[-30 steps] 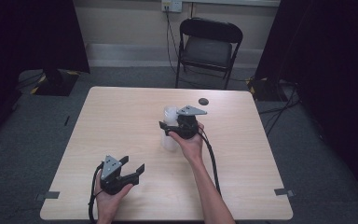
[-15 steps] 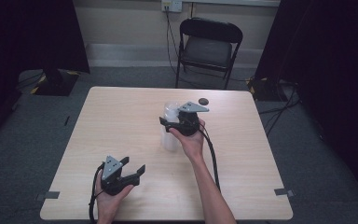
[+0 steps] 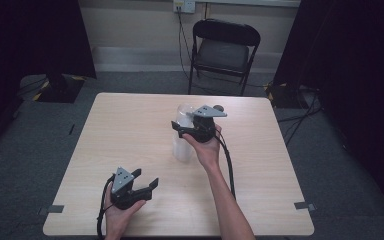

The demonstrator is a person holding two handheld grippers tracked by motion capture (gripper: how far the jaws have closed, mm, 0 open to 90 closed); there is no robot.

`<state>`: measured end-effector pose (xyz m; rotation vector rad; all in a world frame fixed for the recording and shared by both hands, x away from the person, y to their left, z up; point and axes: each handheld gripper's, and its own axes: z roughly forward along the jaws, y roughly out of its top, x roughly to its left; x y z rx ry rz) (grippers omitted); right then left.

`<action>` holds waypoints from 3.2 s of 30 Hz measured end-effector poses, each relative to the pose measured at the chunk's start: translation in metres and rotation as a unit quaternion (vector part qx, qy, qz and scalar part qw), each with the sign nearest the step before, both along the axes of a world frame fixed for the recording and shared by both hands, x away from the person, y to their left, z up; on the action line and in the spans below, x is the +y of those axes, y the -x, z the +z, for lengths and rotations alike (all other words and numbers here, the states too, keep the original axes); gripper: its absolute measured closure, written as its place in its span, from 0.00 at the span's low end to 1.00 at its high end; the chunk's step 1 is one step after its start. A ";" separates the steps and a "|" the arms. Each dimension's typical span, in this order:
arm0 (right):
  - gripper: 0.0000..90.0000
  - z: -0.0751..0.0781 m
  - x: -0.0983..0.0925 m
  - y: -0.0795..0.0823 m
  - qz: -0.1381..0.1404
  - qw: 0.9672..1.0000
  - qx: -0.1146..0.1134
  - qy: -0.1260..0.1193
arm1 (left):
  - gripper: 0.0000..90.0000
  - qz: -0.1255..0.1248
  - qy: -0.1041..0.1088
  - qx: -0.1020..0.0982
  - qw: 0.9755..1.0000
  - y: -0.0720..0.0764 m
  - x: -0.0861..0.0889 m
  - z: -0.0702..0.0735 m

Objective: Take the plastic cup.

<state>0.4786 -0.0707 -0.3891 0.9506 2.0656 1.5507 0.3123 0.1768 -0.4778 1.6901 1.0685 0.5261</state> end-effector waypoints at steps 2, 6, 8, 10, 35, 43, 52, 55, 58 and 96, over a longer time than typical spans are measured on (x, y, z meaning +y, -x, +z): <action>0.34 0.003 0.000 0.000 0.000 1.000 0.000 -0.003 | 0.29 0.000 0.001 0.000 1.000 0.000 0.000 0.000; 0.35 0.008 -0.002 0.000 -0.001 1.000 -0.001 -0.011 | 0.28 -0.003 0.001 0.002 1.000 0.000 -0.001 0.000; 0.35 0.011 -0.002 0.000 0.000 1.000 -0.003 -0.011 | 0.28 -0.005 0.002 0.003 1.000 -0.001 0.000 0.000; 0.35 0.014 -0.002 0.001 -0.001 1.000 -0.007 -0.013 | 0.27 -0.007 0.003 0.003 1.000 -0.001 -0.001 0.000; 0.38 0.047 -0.014 0.012 0.014 0.998 -0.031 -0.047 | 0.29 -0.020 0.015 -0.001 1.000 -0.001 -0.005 0.000; 0.39 0.061 -0.023 0.026 0.012 0.998 -0.036 -0.054 | 0.26 -0.029 0.014 -0.002 0.999 -0.001 -0.006 0.000; 0.40 0.058 -0.038 0.045 0.008 0.997 -0.022 -0.067 | 0.26 -0.037 0.017 -0.007 0.999 -0.001 -0.007 0.002; 0.40 0.052 -0.045 0.051 0.005 0.997 -0.011 -0.075 | 0.28 -0.037 0.021 -0.009 0.999 -0.002 -0.007 0.003; 0.40 0.046 -0.049 0.059 0.003 0.997 -0.008 -0.077 | 0.29 -0.038 0.022 -0.006 0.999 -0.002 -0.008 0.003; 0.43 -0.046 -0.040 0.112 0.071 0.969 0.147 -0.186 | 0.46 -0.083 0.015 -0.028 0.996 -0.002 -0.017 0.005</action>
